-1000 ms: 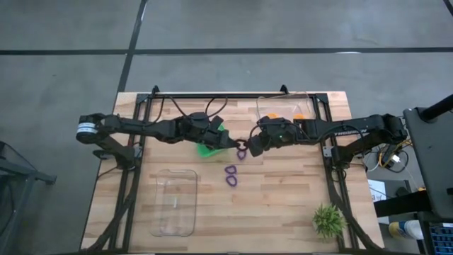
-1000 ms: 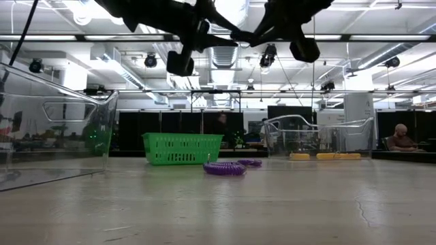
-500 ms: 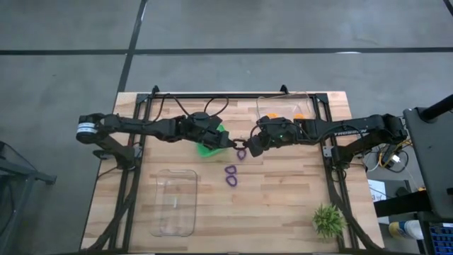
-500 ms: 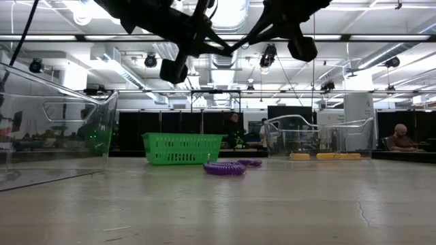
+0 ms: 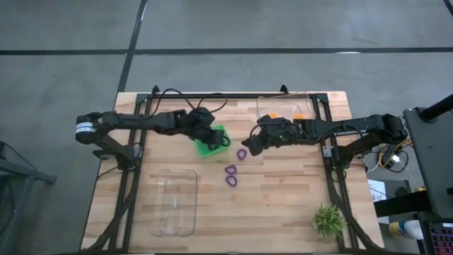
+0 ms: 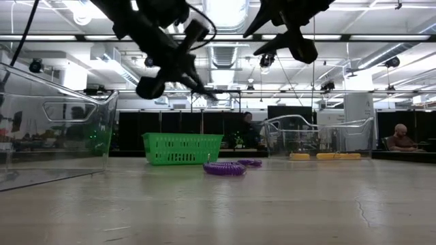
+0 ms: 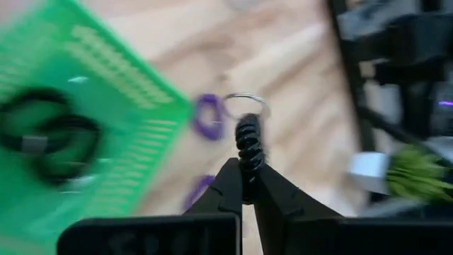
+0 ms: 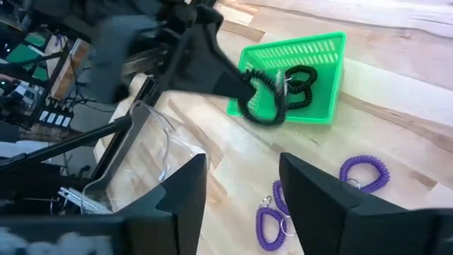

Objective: Sort spring keychains
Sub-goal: Put the black spring keychain into the green bin

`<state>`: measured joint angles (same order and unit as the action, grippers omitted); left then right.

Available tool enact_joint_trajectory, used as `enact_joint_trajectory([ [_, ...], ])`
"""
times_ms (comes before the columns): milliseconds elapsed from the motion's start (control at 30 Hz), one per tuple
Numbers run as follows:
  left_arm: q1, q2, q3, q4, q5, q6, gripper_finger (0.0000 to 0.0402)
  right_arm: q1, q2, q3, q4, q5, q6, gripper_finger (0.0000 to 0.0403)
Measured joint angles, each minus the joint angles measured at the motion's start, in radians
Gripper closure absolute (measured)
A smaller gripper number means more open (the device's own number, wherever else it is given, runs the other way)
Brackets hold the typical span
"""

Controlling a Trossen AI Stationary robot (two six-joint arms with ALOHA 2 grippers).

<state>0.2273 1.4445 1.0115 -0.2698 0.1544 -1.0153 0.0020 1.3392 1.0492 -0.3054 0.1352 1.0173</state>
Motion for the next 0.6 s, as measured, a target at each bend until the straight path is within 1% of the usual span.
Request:
enact_joint_trajectory([
  [100, 0.026, -0.008, 0.000, -0.090, -0.061, 0.060, 0.0388, 0.000, 0.000, 0.000, 0.000, 0.000, 0.001, 0.0222],
  [233, 0.061, -0.010, 0.000, -0.199, -0.104, 0.119, 0.0388, 0.000, 0.000, 0.000, 0.000, 0.000, 0.001, 0.0221],
  [433, 0.081, -0.010, 0.000, -0.213, -0.116, 0.159, 0.0388, 0.000, 0.000, 0.000, 0.001, 0.000, 0.004, 0.0220],
  [600, 0.081, -0.010, -0.002, -0.242, -0.160, 0.193, 0.0387, 0.000, 0.000, 0.000, 0.001, 0.014, 0.004, 0.0220],
])
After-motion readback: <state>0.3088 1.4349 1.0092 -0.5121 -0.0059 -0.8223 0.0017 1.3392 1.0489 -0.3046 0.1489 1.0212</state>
